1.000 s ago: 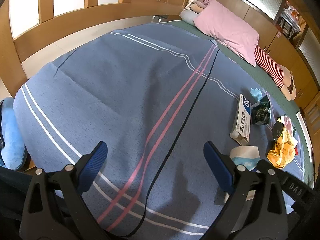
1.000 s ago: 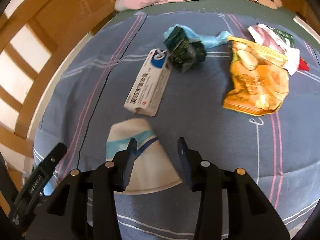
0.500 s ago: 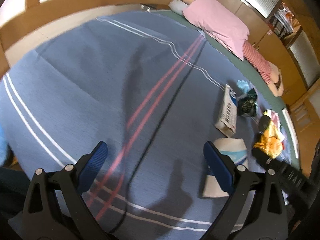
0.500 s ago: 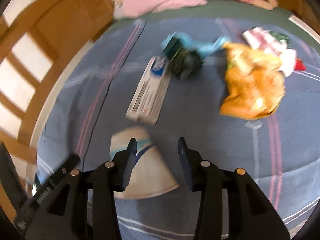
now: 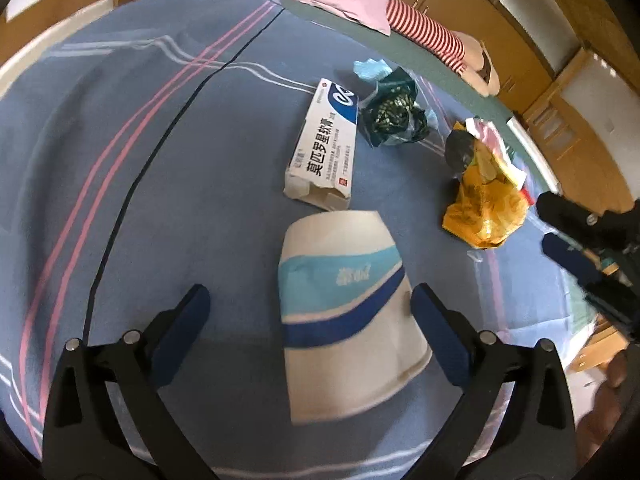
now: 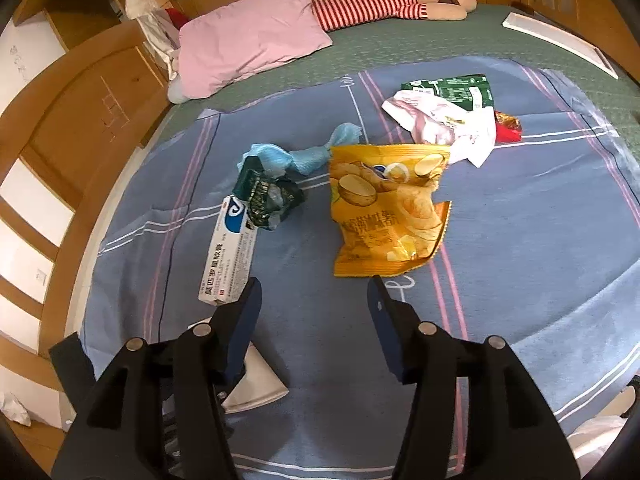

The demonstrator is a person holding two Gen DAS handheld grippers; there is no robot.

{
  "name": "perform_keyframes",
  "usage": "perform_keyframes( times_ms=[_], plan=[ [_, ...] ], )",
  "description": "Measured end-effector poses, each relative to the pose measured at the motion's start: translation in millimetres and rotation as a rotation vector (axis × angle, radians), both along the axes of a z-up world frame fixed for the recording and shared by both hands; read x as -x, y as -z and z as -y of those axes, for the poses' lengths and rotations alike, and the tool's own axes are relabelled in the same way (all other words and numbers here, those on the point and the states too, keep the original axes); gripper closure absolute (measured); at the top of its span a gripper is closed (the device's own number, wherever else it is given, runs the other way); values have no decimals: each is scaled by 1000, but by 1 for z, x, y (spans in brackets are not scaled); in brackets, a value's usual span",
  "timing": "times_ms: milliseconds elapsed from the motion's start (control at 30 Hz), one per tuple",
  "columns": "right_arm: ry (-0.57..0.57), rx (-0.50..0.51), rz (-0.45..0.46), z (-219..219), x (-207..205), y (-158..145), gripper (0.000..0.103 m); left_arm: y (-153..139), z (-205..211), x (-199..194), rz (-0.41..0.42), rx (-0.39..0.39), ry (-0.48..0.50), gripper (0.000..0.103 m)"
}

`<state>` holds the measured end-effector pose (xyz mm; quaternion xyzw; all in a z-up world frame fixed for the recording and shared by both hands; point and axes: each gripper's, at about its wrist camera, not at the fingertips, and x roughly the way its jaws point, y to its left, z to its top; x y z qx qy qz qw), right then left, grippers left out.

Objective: Collect trash
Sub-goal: 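Grasp the white ointment box with the right tool while the left tool holds the cup, then carry the cup and ointment box to the wastebasket and open both tools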

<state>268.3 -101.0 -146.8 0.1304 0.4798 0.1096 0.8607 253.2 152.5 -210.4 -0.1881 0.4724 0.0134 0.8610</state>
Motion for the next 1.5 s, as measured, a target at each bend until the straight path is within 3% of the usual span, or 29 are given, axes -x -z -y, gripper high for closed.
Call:
perform_keyframes(
  times_ms=[100, 200, 300, 400, 600, 700, 800, 900, 967, 1067, 1233, 1300, 1367, 1500],
  plan=[
    [13, -4, -4, -2, -4, 2, 48, 1, 9, -5, 22, -60, 52, 6],
    [26, 4, -4, -1, -4, 1, 48, 0, 6, -5, 33, -40, 78, 7],
    [43, 1, -10, 0, -4, 2, 48, 2, 0, -6, 43, 42, 102, 8],
    [53, 6, -15, 1, -4, 4, 48, 4, -8, -6, 54, 161, 105, 35],
    [64, 14, -19, 1, -4, 6, 48, 4, -16, -2, 64, 313, 109, 38],
    [57, 29, -16, -2, -6, 7, 48, -10, -31, 11, 134, 341, 42, 39],
    [27, 41, -31, -16, -15, 14, 48, -35, -58, 41, 243, 236, -133, 39],
    [-31, 40, -62, -46, -34, 26, 47, -44, -76, 59, 245, 52, -322, 39],
    [-71, 20, -84, -75, -49, 36, 26, -41, -82, 61, 206, -23, -401, 39],
    [-102, 28, -100, -118, -68, 50, 19, -34, -86, 58, 155, -67, -456, 38],
    [-119, 247, -118, -167, -88, 76, 19, -30, -91, 61, 124, -74, -491, 38],
    [-120, 302, -106, -172, -86, 82, 26, -31, -92, 66, 123, -76, -486, 38],
    [-132, 312, -78, -170, -79, 78, 58, -32, -90, 66, 126, -75, -479, 38],
    [-175, 250, -110, -149, -62, 69, 63, -35, -86, 71, 141, -74, -443, 38]
  ],
)
